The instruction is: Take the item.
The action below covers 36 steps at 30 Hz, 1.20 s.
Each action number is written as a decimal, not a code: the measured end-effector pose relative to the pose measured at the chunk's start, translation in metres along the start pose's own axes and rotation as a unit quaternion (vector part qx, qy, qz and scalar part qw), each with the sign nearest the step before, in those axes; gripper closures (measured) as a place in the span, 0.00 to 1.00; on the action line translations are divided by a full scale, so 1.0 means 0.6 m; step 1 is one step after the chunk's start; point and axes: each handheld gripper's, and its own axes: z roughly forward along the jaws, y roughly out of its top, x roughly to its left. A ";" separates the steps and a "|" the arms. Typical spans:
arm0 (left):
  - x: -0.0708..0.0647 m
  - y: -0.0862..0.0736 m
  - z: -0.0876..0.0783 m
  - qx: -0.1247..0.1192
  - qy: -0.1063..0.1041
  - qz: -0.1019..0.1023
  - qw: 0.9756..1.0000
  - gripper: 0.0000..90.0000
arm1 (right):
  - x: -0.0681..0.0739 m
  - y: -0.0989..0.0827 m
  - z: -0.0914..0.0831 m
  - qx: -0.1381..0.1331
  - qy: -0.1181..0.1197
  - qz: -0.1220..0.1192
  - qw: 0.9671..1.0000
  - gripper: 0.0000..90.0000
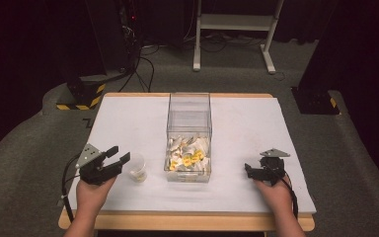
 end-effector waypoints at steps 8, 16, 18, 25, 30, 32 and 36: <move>0.026 0.009 0.005 0.004 0.011 -0.006 1.000 0.45 | 0.000 0.000 0.000 0.000 0.001 0.001 1.000 0.13; 0.060 0.011 0.014 0.020 0.033 -0.004 0.999 0.39 | 0.000 0.000 0.000 0.000 0.001 0.001 1.000 0.13; 0.069 0.009 0.019 0.027 0.039 -0.003 0.999 0.36 | 0.000 0.000 0.000 0.000 0.001 0.001 1.000 0.13; 0.094 -0.001 0.036 0.050 0.064 0.003 0.997 0.30 | 0.000 0.000 0.000 0.000 0.000 0.001 1.000 0.13; 0.111 -0.016 0.058 0.076 0.081 0.002 0.994 0.24 | 0.000 0.000 0.000 0.000 0.001 0.001 1.000 0.13; 0.115 -0.022 0.064 0.082 0.083 -0.001 0.993 0.23 | 0.000 0.000 0.000 0.000 0.000 0.001 1.000 0.13; 0.124 -0.034 0.080 0.105 0.090 -0.001 0.990 0.20 | 0.000 0.000 0.000 0.000 0.001 0.001 1.000 0.13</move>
